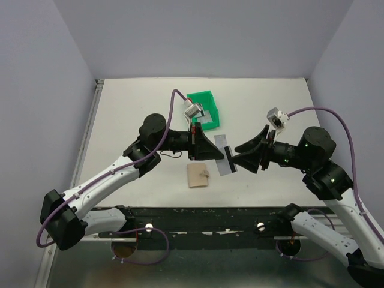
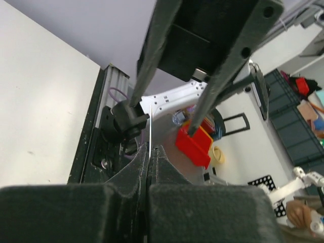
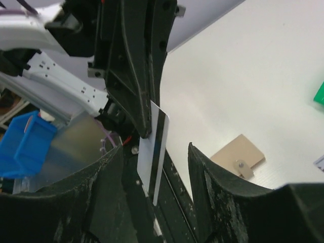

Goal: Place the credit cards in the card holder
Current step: Pick up the credit card at the corner of the board.

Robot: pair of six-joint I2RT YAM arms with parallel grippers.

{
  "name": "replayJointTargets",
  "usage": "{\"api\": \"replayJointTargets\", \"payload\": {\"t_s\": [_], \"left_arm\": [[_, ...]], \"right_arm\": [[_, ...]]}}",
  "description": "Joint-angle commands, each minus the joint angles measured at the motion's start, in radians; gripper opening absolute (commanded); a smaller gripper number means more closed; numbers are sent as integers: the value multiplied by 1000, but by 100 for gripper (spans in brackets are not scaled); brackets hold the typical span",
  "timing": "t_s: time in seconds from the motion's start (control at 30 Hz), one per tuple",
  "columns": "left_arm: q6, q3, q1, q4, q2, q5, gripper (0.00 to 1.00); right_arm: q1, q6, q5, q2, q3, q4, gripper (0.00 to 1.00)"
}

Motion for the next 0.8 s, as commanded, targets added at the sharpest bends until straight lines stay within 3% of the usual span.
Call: {"api": "replayJointTargets", "payload": {"t_s": [0.0,0.77], "left_arm": [[77,50,2,-52,-27,150,0],[87,67,-2,-35,3,186,0]], "right_arm": [[-4,-83,-126,4,22,-148,62],[-2,24,-254,55,-21,-19,51]]}}
